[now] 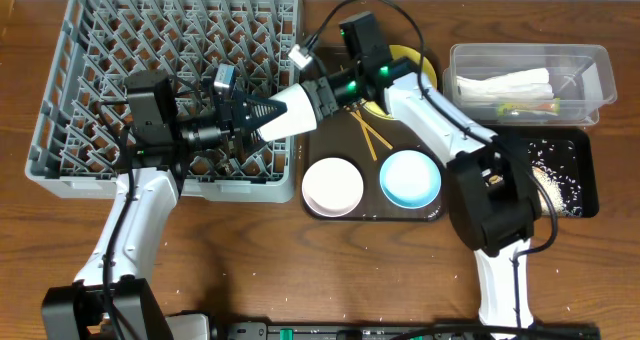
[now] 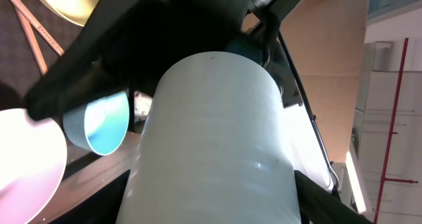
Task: Sort waste into correct bins and load items into the dishwasher
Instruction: 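Move the white cup left and hand it to the left gripper, then lower the white cup into the dish rack with the left gripper and release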
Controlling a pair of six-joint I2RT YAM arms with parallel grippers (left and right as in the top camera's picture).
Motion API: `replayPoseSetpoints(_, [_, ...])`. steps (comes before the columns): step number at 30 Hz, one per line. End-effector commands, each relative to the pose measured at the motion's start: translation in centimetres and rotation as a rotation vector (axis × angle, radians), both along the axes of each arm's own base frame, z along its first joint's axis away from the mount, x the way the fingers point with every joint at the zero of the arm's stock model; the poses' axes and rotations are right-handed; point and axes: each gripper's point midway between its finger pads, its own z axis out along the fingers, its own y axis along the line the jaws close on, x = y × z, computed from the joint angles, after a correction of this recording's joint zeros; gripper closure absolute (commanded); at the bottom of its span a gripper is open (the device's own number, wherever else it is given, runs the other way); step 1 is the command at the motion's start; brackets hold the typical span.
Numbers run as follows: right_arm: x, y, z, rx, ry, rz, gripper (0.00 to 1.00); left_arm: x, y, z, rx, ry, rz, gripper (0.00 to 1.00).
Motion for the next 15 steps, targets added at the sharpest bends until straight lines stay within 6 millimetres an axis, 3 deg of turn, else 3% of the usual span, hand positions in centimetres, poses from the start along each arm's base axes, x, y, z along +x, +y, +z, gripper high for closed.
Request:
replayPoseSetpoints(1, [2.5,-2.4,-0.4,-0.001,-0.005,-0.067,0.49,0.0,-0.1,1.0,-0.002,-0.053,-0.02,0.67])
replayPoseSetpoints(9, [9.1,-9.2,-2.0,-0.171,0.006,-0.368,0.42,0.5,0.0,1.6,0.01,-0.128,-0.011,0.73])
replayPoseSetpoints(12, [9.9,-11.3,-0.6,-0.239,-0.082,-0.458,0.37,1.4,0.3,1.2,0.039,-0.121,0.044,0.73])
replayPoseSetpoints(15, [10.0,-12.9,1.5,-0.337,-0.194,-0.546,0.26,2.7,0.8,0.6,0.076,-0.096,0.123,0.73])
